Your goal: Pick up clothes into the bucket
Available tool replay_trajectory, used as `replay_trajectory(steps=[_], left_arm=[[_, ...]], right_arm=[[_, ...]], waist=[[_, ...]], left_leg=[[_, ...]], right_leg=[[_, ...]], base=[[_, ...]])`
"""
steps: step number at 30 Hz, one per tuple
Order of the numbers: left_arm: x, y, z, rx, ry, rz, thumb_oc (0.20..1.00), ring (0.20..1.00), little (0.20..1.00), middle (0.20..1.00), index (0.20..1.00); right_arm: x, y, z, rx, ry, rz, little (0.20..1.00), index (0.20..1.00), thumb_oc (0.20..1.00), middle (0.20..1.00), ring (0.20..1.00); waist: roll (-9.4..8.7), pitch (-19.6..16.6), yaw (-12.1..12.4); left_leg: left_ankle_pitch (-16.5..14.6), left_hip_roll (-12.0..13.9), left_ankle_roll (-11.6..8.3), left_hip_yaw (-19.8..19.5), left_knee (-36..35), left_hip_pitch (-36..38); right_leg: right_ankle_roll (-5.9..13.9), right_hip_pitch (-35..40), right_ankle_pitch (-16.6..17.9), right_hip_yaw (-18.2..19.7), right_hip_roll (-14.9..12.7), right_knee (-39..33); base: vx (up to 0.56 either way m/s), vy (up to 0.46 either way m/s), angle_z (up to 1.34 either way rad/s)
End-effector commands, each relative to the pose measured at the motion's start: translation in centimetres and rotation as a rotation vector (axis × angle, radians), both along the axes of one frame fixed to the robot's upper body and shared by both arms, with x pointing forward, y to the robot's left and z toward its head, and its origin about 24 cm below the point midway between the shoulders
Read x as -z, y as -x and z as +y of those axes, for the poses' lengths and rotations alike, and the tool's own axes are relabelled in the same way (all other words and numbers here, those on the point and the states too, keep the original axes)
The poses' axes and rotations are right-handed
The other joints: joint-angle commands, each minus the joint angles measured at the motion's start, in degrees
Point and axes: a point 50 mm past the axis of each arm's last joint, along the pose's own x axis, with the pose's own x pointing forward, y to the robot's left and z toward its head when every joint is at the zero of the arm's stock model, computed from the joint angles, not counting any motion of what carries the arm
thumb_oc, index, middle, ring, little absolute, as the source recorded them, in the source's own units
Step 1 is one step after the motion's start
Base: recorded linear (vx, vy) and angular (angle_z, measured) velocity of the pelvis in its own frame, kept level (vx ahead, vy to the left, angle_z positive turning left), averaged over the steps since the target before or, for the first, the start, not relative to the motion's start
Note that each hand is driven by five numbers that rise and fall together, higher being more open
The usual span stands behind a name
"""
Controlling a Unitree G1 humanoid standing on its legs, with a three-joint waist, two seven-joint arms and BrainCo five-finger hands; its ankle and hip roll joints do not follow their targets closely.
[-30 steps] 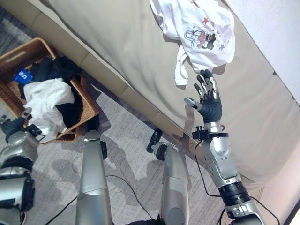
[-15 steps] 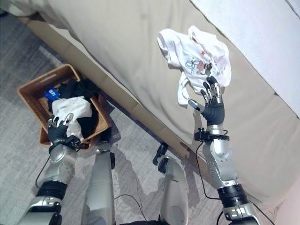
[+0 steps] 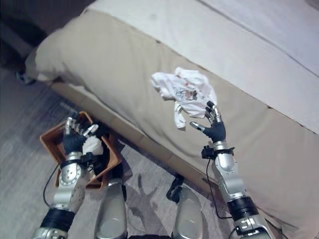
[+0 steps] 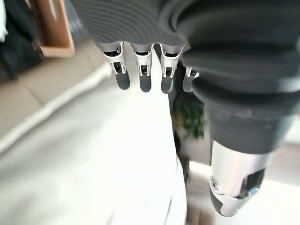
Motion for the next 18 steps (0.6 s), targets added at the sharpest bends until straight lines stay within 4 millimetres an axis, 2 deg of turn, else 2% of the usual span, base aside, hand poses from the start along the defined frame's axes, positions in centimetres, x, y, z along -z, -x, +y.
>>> replay_trajectory(steps=[1,2,3,4,5,6,7,9,11,13,15,16,17,18], left_arm=[[-1.4,0.5,-0.9,0.114,0.039,-0.101,1.000,1.000,1.000,1.000,1.000],[-1.3,0.6,-1.5,0.143,0.053,-0.100,1.000,1.000,1.000,1.000,1.000],[-1.3,0.6,-1.5,0.143,0.054,-0.100,1.000,1.000,1.000,1.000,1.000],[-0.4,0.8,-2.0,0.166,0.056,-0.056,1.000,1.000,1.000,1.000,1.000],[-0.4,0.8,-2.0,0.166,0.056,-0.056,1.000,1.000,1.000,1.000,1.000],[0.6,1.1,-2.0,0.167,0.062,-0.016,1.000,1.000,1.000,1.000,1.000],[0.9,1.4,-2.1,0.176,0.060,-0.001,1.000,1.000,1.000,1.000,1.000],[1.7,2.0,-2.1,0.195,0.053,0.030,1.000,1.000,1.000,1.000,1.000],[1.9,2.4,-2.1,0.211,0.057,0.037,1.000,1.000,1.000,1.000,1.000],[2.2,3.1,-2.4,0.252,0.080,0.041,1.000,1.000,1.000,1.000,1.000],[2.1,3.4,-2.4,0.262,0.079,0.036,1.000,1.000,1.000,1.000,1.000],[1.6,3.3,-2.5,0.272,0.071,0.014,1.000,1.000,1.000,1.000,1.000],[1.5,3.3,-2.4,0.272,0.070,0.014,1.000,1.000,1.000,1.000,1.000],[0.7,2.9,-2.6,0.274,0.079,-0.028,1.000,1.000,1.000,1.000,1.000]], right_arm=[[-1.5,-1.1,0.6,-0.035,0.146,-0.050,1.000,1.000,1.000,1.000,1.000],[-1.6,-1.5,0.7,-0.032,0.160,-0.050,1.000,1.000,1.000,1.000,1.000],[-1.6,-1.5,0.7,-0.032,0.160,-0.051,1.000,1.000,1.000,1.000,1.000],[-1.1,-2.2,1.0,-0.016,0.147,-0.015,1.000,1.000,1.000,1.000,1.000],[-1.1,-2.2,1.0,-0.016,0.147,-0.015,1.000,1.000,1.000,1.000,1.000],[-1.0,-2.8,1.5,-0.020,0.136,-0.008,1.000,1.000,1.000,1.000,1.000],[-0.9,-3.1,1.7,-0.017,0.132,0.000,1.000,1.000,1.000,1.000,1.000],[-0.6,-3.4,1.8,-0.018,0.138,0.018,1.000,1.000,1.000,1.000,1.000],[-0.3,-3.4,2.0,-0.032,0.156,0.029,1.000,1.000,1.000,1.000,1.000],[0.3,-3.3,1.8,-0.033,0.150,0.058,1.000,1.000,1.000,1.000,1.000],[0.3,-3.3,1.8,-0.032,0.146,0.061,1.000,1.000,1.000,1.000,1.000],[-0.1,-3.7,1.9,-0.017,0.138,0.052,1.000,1.000,1.000,1.000,1.000],[-0.1,-3.7,1.9,-0.017,0.137,0.051,1.000,1.000,1.000,1.000,1.000],[-1.2,-4.4,2.3,-0.010,0.138,0.015,1.000,1.000,1.000,1.000,1.000]], waist=[[0.06,-4.4,0.5],[0.43,-4.5,1.3],[0.52,-4.3,1.3],[1.14,-5.9,2.3],[1.04,-6.1,2.1],[1.74,-8.1,2.7],[2.43,-9.2,3.0],[3.55,-10.4,2.8],[3.92,-11.2,2.7],[4.23,-11.8,2.4],[4.05,-11.7,2.7],[4.18,-11.0,2.7],[4.04,-11.0,3.0],[4.11,-9.4,2.9]], left_leg=[[-0.8,2.4,0.10,-4.7,10.2,0.1],[0.7,1.0,-0.06,-7.6,13.4,0.4],[0.6,1.1,-0.09,-7.7,13.5,0.4],[1.7,-0.9,-0.73,-11.8,10.8,0.8],[2.1,-1.1,-0.68,-11.9,10.5,0.8],[1.0,-2.7,-1.44,-14.8,3.7,1.0],[2.3,-3.8,-1.60,-17.0,0.0,0.6],[3.2,-4.3,-1.68,-16.7,-3.5,1.6],[2.1,-4.6,-1.15,-15.9,-4.2,2.9],[0.6,-6.1,-0.38,-13.2,-2.6,3.3],[0.0,-6.6,0.05,-12.2,-2.3,3.3],[-0.7,-7.1,0.80,-10.9,-2.1,2.8],[-0.7,-7.1,0.89,-10.6,-2.1,2.8],[-1.4,-7.5,1.34,-9.1,-0.6,0.8]], right_leg=[[0.21,8.4,5.0,2.7,2.0,-10.5],[-0.39,9.7,4.6,3.7,2.7,-10.8],[-0.41,9.9,4.6,3.6,2.8,-10.9],[-0.11,11.9,4.2,4.8,3.3,-12.8],[-0.11,11.8,4.4,4.6,3.2,-13.1],[0.73,13.1,4.3,6.2,3.8,-14.4],[1.16,13.5,4.7,7.1,4.3,-15.0],[1.79,14.3,4.6,8.0,4.6,-15.0],[2.34,14.2,4.3,8.9,4.1,-14.4],[3.81,14.9,5.5,10.1,1.5,-14.9],[4.37,14.9,6.0,10.4,0.8,-15.6],[5.17,14.1,7.2,10.9,-0.6,-16.2],[5.24,13.8,7.2,11.3,-0.7,-16.2],[5.87,11.9,8.5,11.8,-2.1,-16.5]], base=[[0.12,-0.158,-0.59],[0.12,-0.157,-0.61],[0.12,-0.063,-0.49],[0.09,-0.019,-0.27],[0.26,0.023,-0.21],[0.26,0.095,-0.20],[0.32,0.124,-0.09],[0.20,0.136,-0.23],[0.16,0.142,-0.63],[0.15,0.173,-1.08],[0.06,0.122,-0.59],[0.04,0.153,-0.30],[-0.06,0.219,-0.42],[-0.07,0.113,-0.48]])
